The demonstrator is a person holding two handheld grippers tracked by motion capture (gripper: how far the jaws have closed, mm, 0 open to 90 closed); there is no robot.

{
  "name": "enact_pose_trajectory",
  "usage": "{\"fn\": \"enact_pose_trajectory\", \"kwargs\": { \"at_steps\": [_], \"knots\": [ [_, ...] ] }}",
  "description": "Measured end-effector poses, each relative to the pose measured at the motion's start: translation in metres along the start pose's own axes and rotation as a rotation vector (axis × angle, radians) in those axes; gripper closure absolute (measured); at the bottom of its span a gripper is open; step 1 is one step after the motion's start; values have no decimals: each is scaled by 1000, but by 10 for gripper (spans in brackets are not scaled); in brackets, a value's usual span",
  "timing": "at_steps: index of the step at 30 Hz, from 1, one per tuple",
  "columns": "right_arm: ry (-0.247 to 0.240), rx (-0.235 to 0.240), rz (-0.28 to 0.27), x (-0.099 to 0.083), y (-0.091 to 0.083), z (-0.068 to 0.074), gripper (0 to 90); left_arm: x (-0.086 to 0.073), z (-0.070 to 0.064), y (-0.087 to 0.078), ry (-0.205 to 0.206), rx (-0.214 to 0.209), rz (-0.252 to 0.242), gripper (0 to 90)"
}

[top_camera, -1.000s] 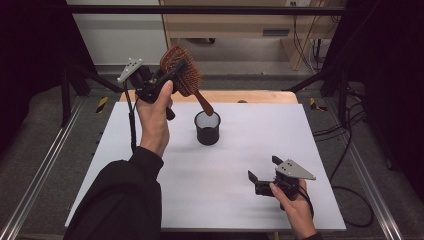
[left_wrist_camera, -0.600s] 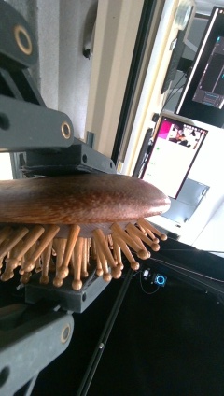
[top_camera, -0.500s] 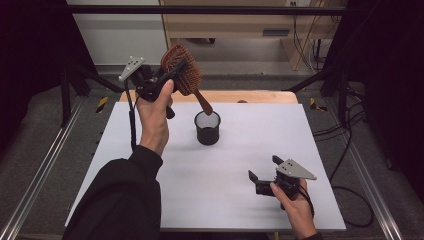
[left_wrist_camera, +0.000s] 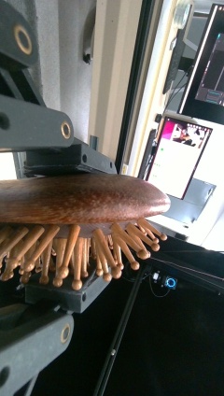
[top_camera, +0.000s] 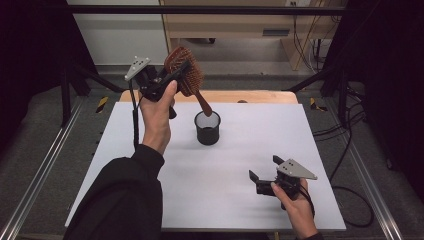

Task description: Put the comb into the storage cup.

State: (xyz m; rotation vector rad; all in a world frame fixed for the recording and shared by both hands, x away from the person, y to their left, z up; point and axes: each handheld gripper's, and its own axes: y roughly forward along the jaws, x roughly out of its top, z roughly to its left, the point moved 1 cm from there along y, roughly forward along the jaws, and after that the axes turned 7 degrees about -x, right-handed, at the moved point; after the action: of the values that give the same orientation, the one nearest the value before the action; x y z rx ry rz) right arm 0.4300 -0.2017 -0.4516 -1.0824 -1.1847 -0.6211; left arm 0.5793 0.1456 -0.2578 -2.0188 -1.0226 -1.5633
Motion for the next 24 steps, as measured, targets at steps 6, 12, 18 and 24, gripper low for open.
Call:
{"fn": "enact_pose_trajectory", "kwargs": {
  "at_steps": [6, 12, 18, 24],
  "knots": [
    [0, -7, -6, 1, -1, -1, 23, -3, -2, 2, 28, 4, 15, 509],
    [3, -8, -8, 1, -2, -2, 23, -6, -3, 5, 36, 4, 29, 508],
    [0, -2, -5, 1, -2, -2, 23, -9, -3, 6, 39, 3, 39, 508],
    [1, -1, -5, 1, -2, -2, 24, -11, -2, 7, 43, 7, 46, 508]
  ]
}}
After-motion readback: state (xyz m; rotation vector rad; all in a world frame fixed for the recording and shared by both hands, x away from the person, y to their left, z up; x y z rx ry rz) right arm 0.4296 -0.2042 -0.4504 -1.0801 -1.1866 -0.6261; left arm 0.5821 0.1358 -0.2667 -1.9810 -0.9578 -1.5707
